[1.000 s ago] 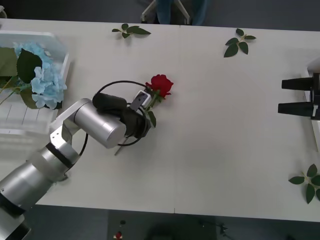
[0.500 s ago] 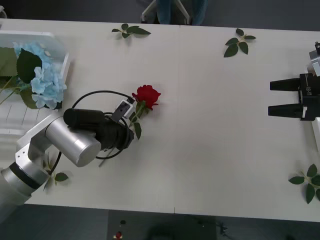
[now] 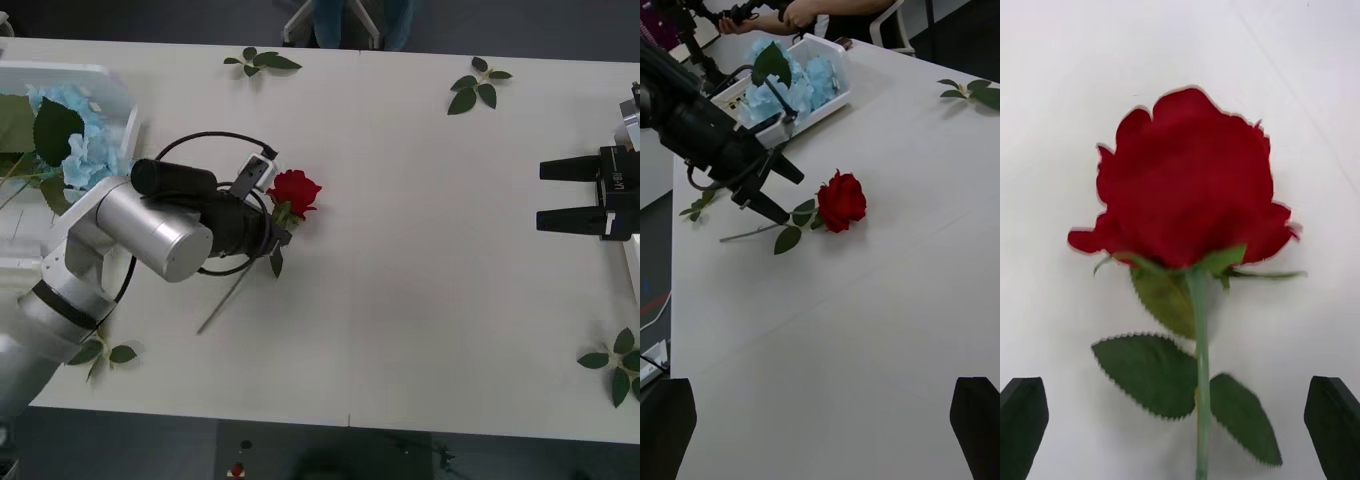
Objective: Put the red flowers into the right box and the blue flowers into the left box
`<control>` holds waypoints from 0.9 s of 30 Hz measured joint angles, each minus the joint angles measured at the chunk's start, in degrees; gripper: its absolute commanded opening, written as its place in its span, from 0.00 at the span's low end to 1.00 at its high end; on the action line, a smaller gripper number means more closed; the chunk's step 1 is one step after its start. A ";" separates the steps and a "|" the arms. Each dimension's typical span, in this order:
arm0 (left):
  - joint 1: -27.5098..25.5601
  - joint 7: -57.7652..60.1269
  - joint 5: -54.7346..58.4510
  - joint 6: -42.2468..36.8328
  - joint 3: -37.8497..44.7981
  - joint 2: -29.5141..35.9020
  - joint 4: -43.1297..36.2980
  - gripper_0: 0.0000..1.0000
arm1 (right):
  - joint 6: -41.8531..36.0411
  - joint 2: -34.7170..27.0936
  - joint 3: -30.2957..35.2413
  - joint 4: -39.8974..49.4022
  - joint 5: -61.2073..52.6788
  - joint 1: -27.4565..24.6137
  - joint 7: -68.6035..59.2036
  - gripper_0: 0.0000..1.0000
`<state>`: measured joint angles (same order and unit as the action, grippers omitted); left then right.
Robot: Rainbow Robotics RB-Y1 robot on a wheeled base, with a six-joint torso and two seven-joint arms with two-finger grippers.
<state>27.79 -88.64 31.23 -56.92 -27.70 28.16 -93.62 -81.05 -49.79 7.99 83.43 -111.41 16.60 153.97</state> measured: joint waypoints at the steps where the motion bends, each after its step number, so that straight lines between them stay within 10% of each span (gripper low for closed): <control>1: 0.93 0.00 0.00 -0.03 0.00 -0.77 1.07 1.00 | 0.00 0.00 0.00 0.00 0.00 0.00 0.00 1.00; 12: 5.15 -0.01 -3.03 0.03 0.00 -7.62 11.61 1.00 | 0.00 0.00 0.00 0.01 0.00 0.00 0.00 1.00; 15: 5.14 -0.01 -3.44 0.04 -0.06 -7.80 12.25 0.74 | 0.00 0.00 -0.01 0.01 0.00 0.00 0.00 1.00; 18: 5.14 -0.01 -4.55 0.11 -0.71 -7.80 12.59 0.17 | 0.00 0.00 -0.02 0.01 0.00 0.00 0.00 1.00; 20: 5.14 -0.01 -4.85 0.11 -1.42 -7.80 12.90 0.00 | 0.00 0.00 -0.02 0.01 -0.01 0.00 0.00 1.00; 27: 5.14 -0.02 -4.85 0.11 -2.18 -7.80 13.30 0.00 | 0.00 0.00 -0.02 0.01 -0.08 0.00 0.00 1.00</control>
<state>32.94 -88.66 26.38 -56.81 -29.89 20.37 -80.33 -81.05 -49.79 7.96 83.44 -111.49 16.60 153.97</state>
